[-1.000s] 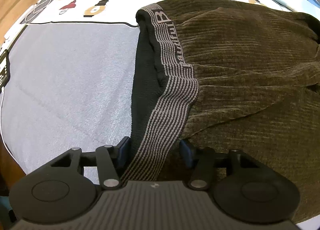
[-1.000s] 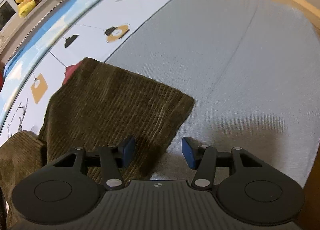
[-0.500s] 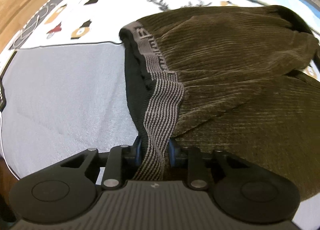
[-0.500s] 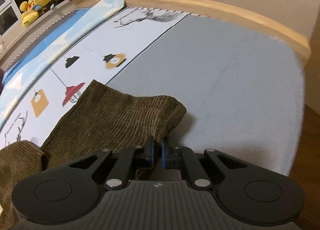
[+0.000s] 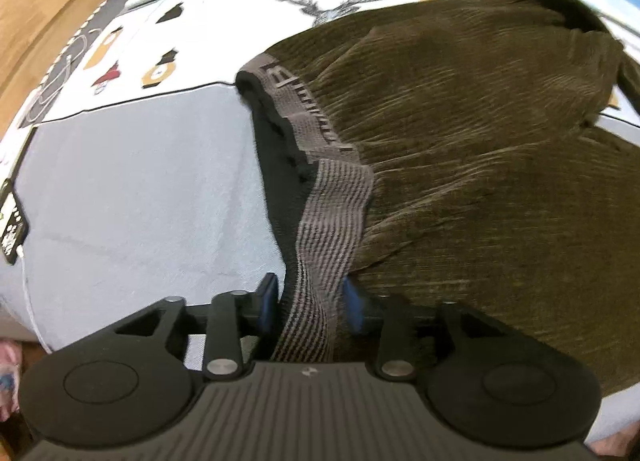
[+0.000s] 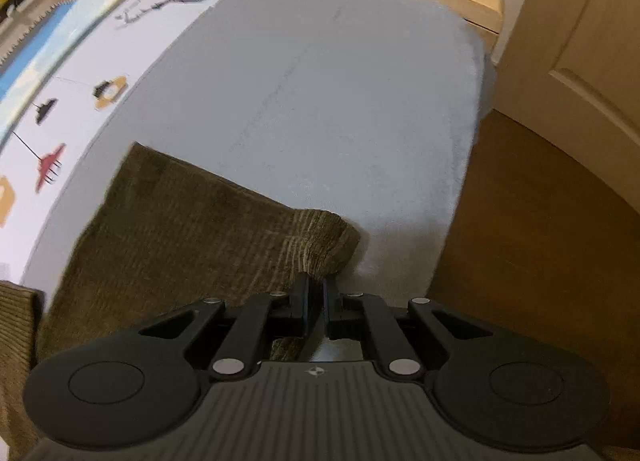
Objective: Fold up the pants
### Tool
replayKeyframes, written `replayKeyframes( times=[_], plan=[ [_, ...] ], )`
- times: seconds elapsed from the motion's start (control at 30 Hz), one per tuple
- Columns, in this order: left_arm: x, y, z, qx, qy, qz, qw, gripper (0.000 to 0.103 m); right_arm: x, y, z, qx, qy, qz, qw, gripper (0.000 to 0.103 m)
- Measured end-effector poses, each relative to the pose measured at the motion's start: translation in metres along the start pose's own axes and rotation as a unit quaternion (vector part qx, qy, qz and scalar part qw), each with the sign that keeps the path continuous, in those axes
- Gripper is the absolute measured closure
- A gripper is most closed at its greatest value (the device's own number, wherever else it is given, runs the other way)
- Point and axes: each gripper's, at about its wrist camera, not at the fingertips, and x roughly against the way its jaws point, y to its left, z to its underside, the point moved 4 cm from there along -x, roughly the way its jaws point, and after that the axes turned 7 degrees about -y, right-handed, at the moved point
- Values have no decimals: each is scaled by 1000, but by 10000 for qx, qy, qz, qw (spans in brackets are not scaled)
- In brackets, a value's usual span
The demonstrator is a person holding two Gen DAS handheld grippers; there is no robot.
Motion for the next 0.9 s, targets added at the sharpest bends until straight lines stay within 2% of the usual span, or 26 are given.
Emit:
replayKeyframes(
  times=[0.07,0.1,0.13,0.2,0.3,0.4,0.47,0.53,0.63,0.77,0.83,0.9],
  plan=[
    [-1,2,-4,18,-35,-318,9995,56,10,4,-5,312,-355,266,9985,89],
    [1,3,-8,-8,-130,-527,9985,52,15,8,-8,461,-556,339,9968,82],
    [4,4,-13,2,-271,-667,9974,45,18,11,-11,595,-700,329,9952,70],
    [8,4,-23,160,-486,-595,9969,41,23,25,-14,925,-921,324,9909,65],
    [12,-3,-36,379,-642,-367,9965,41,28,49,-16,1236,-1143,-111,9857,65],
    [20,-16,-53,459,-971,-275,9938,41,40,84,-12,1572,-1351,-827,9748,65],
    [25,-23,-63,526,-1193,-190,9913,40,49,107,-5,1924,-1448,-1204,9631,65],
    [33,-33,-73,648,-1481,-13,9868,31,62,131,6,2310,-1573,-1593,9469,65],
    [48,-54,-77,701,-1865,176,9798,24,81,163,19,2771,-1791,-2017,9222,65],
    [61,-86,-83,468,-2212,267,9737,21,105,204,43,3305,-2100,-2642,8814,65],
    [64,-101,-86,294,-2292,245,9726,20,111,226,60,3643,-2065,-2811,8635,60],
    [64,-115,-89,145,-2311,295,9724,20,112,241,76,3939,-2079,-2749,8521,56]
  ],
)
